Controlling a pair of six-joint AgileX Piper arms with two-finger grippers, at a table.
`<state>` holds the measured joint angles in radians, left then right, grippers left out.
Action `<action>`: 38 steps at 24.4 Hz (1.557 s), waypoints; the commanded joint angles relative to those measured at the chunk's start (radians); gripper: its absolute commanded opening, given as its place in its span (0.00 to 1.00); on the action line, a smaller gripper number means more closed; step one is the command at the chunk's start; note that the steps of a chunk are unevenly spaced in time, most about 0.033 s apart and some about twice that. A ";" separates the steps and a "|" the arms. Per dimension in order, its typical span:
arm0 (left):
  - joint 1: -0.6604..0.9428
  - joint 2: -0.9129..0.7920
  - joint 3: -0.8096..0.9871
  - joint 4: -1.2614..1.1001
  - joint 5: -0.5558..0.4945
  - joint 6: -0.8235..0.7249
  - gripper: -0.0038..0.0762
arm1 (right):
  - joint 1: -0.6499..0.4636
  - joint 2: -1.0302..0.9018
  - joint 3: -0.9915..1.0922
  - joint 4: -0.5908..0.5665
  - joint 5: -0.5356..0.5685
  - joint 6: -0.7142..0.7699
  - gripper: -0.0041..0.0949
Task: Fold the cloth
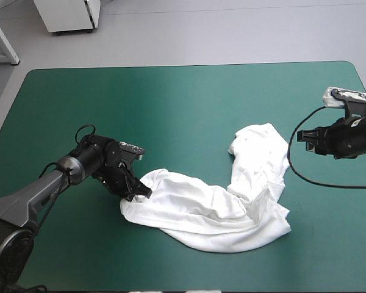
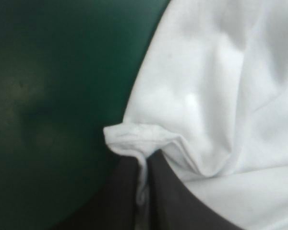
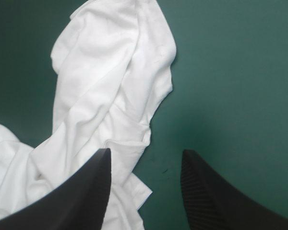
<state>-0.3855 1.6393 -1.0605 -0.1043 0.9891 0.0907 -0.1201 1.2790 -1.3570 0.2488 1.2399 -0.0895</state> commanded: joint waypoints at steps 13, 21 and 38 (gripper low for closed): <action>-0.001 -0.007 -0.006 -0.007 -0.073 -0.010 0.02 | 0.157 0.355 -0.174 -0.249 -0.133 0.090 0.52; -0.001 -0.007 -0.006 -0.007 -0.073 -0.010 0.02 | 0.157 0.527 -0.174 -0.212 -0.188 0.081 0.52; -0.001 -0.007 -0.006 -0.007 -0.081 -0.010 0.02 | 0.195 0.667 -0.174 -0.193 -0.161 0.081 0.27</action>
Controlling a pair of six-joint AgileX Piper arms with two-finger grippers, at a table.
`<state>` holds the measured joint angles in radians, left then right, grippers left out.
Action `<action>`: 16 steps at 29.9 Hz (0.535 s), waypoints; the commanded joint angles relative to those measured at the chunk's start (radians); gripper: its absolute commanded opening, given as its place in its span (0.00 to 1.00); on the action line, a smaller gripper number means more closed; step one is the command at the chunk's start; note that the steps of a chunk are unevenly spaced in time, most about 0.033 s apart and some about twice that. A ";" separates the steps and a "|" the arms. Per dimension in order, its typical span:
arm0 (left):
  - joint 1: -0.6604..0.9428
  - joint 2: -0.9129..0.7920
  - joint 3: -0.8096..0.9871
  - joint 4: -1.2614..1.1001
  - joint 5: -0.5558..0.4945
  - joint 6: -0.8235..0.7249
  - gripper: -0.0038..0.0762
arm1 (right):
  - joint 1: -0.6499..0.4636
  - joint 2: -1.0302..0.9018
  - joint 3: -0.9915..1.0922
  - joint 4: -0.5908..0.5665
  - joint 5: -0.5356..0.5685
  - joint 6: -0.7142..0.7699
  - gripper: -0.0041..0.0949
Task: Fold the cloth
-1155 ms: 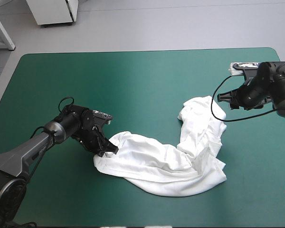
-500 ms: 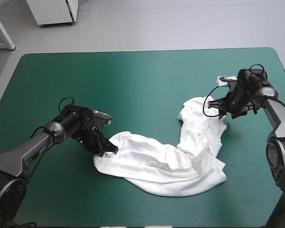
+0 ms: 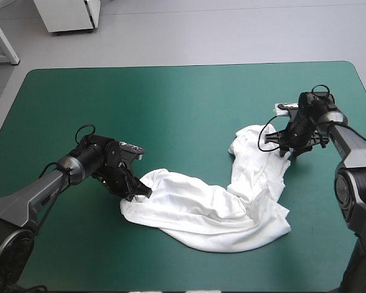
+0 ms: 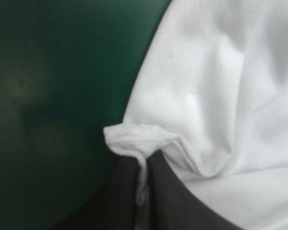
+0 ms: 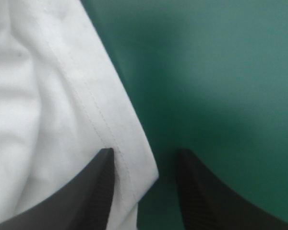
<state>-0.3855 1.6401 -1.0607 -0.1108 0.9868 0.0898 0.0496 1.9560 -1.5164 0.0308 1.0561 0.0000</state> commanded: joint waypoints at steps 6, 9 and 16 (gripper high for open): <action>-0.001 -0.008 -0.006 -0.005 -0.079 -0.009 0.02 | 0.080 -0.007 -0.015 0.019 0.035 -0.006 0.02; -0.001 -0.008 -0.006 -0.005 -0.079 -0.009 0.02 | 0.084 -0.020 -0.015 0.012 0.045 0.000 0.02; -0.001 -0.010 -0.035 0.004 -0.063 -0.009 0.02 | 0.082 -0.143 -0.015 -0.039 0.050 0.000 0.02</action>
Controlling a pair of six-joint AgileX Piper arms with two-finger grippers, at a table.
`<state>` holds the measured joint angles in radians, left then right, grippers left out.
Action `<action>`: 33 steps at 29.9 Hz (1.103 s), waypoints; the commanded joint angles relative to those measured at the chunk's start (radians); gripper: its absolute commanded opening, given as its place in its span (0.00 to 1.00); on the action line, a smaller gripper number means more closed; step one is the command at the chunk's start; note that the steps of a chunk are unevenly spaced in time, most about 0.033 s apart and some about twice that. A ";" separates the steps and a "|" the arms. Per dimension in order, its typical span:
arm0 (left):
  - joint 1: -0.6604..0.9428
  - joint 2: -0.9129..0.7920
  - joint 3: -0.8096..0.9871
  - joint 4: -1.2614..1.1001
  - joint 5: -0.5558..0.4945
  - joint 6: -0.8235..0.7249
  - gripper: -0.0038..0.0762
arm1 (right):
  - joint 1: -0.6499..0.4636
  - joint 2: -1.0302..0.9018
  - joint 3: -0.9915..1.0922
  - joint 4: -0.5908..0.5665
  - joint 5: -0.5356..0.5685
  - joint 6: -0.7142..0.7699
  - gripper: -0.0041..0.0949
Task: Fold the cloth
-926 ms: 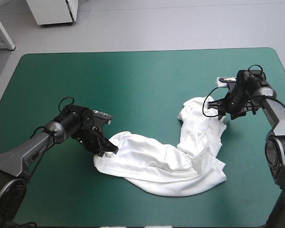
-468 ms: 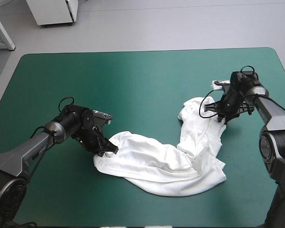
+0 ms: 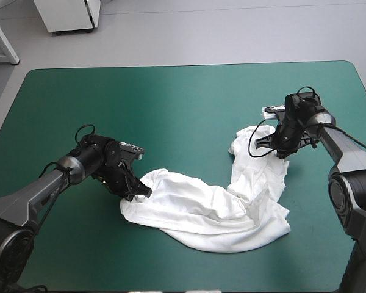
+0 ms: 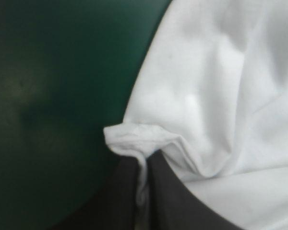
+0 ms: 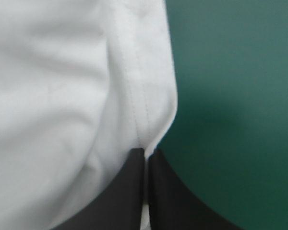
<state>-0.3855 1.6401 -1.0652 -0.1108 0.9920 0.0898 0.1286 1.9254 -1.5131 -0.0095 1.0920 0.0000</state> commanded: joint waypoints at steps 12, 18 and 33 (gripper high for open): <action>-0.001 -0.056 -0.455 0.068 0.154 -0.007 0.02 | 0.003 -0.495 -0.044 -0.089 -0.015 0.000 0.02; -0.001 -0.133 -0.753 0.089 0.189 -0.009 0.02 | 0.003 -0.600 -0.225 -0.091 -0.020 -0.005 0.02; -0.001 -0.151 -1.494 0.095 0.102 0.031 0.02 | 0.003 -0.618 -0.836 -0.034 -0.047 -0.056 0.02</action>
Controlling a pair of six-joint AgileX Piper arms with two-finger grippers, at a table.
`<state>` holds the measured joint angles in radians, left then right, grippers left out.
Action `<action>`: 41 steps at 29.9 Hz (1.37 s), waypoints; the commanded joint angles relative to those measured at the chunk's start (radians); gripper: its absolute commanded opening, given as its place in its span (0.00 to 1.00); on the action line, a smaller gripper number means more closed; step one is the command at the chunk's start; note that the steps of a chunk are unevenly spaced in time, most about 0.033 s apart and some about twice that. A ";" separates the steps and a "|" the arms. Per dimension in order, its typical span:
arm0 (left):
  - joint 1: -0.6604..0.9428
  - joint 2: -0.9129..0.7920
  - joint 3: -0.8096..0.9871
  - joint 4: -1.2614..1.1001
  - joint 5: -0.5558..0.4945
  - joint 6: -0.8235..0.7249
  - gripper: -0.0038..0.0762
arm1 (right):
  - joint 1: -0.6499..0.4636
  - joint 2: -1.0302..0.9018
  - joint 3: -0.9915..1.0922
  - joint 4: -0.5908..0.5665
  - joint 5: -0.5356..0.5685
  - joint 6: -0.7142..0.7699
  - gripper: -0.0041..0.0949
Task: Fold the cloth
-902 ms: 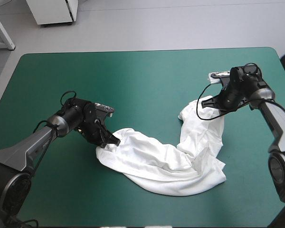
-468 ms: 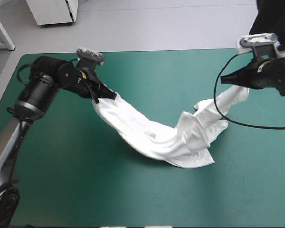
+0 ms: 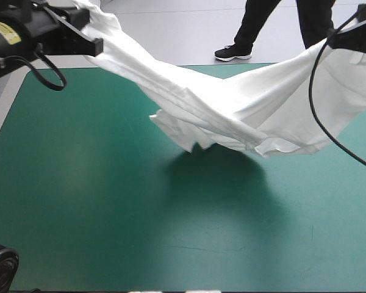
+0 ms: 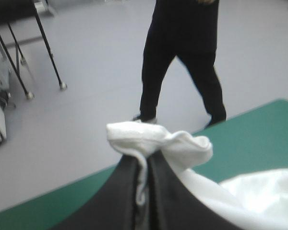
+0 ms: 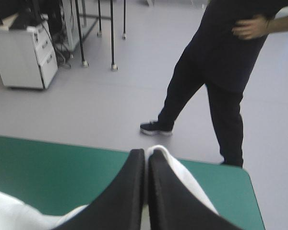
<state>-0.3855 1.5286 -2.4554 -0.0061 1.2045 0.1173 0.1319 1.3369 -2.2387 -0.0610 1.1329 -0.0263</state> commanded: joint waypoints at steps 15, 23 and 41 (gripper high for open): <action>-0.001 -0.044 -0.324 -0.181 -0.165 0.051 0.02 | 0.000 -0.030 -0.398 0.083 -0.054 -0.069 0.03; -0.001 0.015 -0.322 -0.169 0.084 0.053 0.02 | 0.000 0.002 -0.314 0.121 0.117 -0.026 0.03; -0.001 0.278 0.167 -0.029 -0.101 0.044 0.02 | 0.000 0.203 0.264 0.113 -0.072 -0.005 0.02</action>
<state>-0.3855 1.8133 -2.3037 -0.0633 1.2370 0.1699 0.1319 1.5131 -1.9835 0.0710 1.1937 -0.0285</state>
